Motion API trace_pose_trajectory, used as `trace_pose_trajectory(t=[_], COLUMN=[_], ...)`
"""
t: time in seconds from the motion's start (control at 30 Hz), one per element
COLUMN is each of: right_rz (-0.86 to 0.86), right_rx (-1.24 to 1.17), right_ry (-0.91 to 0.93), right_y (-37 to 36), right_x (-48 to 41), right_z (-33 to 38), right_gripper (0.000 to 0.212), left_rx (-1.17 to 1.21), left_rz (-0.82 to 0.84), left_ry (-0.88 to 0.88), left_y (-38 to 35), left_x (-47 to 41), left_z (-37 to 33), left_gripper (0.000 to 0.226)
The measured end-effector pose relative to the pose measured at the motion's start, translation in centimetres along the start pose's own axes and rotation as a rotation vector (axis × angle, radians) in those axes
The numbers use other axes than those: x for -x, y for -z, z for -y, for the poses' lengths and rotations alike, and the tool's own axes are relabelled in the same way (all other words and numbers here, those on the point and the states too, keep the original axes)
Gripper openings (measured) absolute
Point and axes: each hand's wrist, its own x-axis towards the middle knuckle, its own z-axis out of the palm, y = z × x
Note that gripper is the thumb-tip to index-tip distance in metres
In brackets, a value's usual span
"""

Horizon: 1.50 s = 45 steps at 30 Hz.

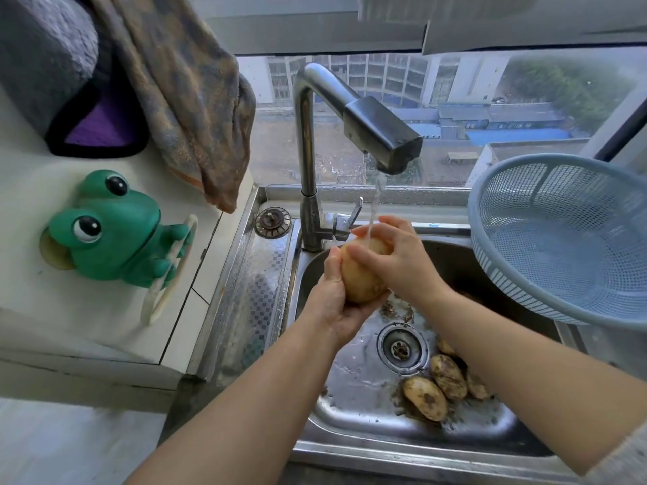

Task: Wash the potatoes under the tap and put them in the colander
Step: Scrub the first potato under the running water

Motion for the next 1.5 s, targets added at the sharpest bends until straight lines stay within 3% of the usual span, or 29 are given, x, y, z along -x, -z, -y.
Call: trace_pose_trajectory(t=[0.07,0.17,0.23,0.3,0.4,0.47,0.53,0.6,0.73,0.83,0.97,1.03,1.13,1.23,1.33,1.43,1.5], right_rz=[-0.049,0.161,0.264,0.25,0.056,-0.102,-0.21,-0.203,0.094,0.144,-0.046,-0.191,-0.331,-0.256,-0.061,0.11,0.124], right_rx=[0.068,0.221,0.255,0.099,-0.245,-0.212,-0.09,0.0,0.2,0.07,-0.447,-0.419,-0.222,-0.103,0.083,0.12,0.037], right_ry=[-0.001,0.054,0.081,0.074,-0.022,-0.048,-0.045,0.002,0.162,0.206,-0.004,-0.027,0.157,0.307,0.424,0.417,0.363], right_y=[-0.5,0.6,1.5,1.6,0.5,-0.6,-1.4,-1.5,0.5,1.8,1.0,-0.3,-1.6,-1.7,-0.1,1.2,1.0], right_x=[0.6,0.8,0.4,-0.1,-0.5,-0.6,-0.2,0.5,0.4,-0.4,-0.7,-0.4,1.0,1.7,1.2,0.1,-0.2], right_z=[0.3,0.0,-0.5,-0.7,-0.3,0.0,0.1,0.2,-0.4,-0.4,-0.3,-0.4,-0.8,-1.5,-2.6,-2.9,-2.6], right_gripper=[0.049,0.075,0.076,0.056,0.009,0.002,0.024,0.057,0.091,0.086,0.076,0.076,0.091,0.104,0.108,0.101,0.088], left_rx=[0.025,0.026,0.012,-0.034,-0.156,-0.167,-0.156,-0.138,-0.015,0.065,0.034,0.006,0.015,0.002,0.002,0.022,0.035], left_rz=[0.0,0.01,0.002,-0.001,0.018,0.031,0.048,0.049,0.065,0.064,0.099,0.095,0.09,0.12,0.148,0.13,0.105], left_ry=[0.002,0.043,0.028,-0.036,-0.139,-0.161,-0.171,-0.163,-0.03,0.048,0.128,0.146,0.193,0.238,0.278,0.295,0.281], left_y=[0.3,0.7,0.7,0.4,0.1,-0.1,0.0,0.4,0.8,0.4,0.2,0.2,0.1,0.0,0.0,0.1,0.1], left_x=[-0.2,-0.3,-0.1,0.2,0.3,0.5,0.5,0.5,0.7,1.1,1.0,0.9,0.7,0.6,0.9,0.8,0.6], left_z=[0.3,0.1,0.0,0.0,0.4,0.5,0.6,0.6,-0.2,-0.5,-0.8,-1.2,-1.4,-1.5,-1.7,-1.9,-1.8], left_gripper=[0.055,0.06,0.057,0.051,0.045,0.041,0.041,0.046,0.059,0.064,0.069,0.063,0.056,0.054,0.049,0.049,0.049])
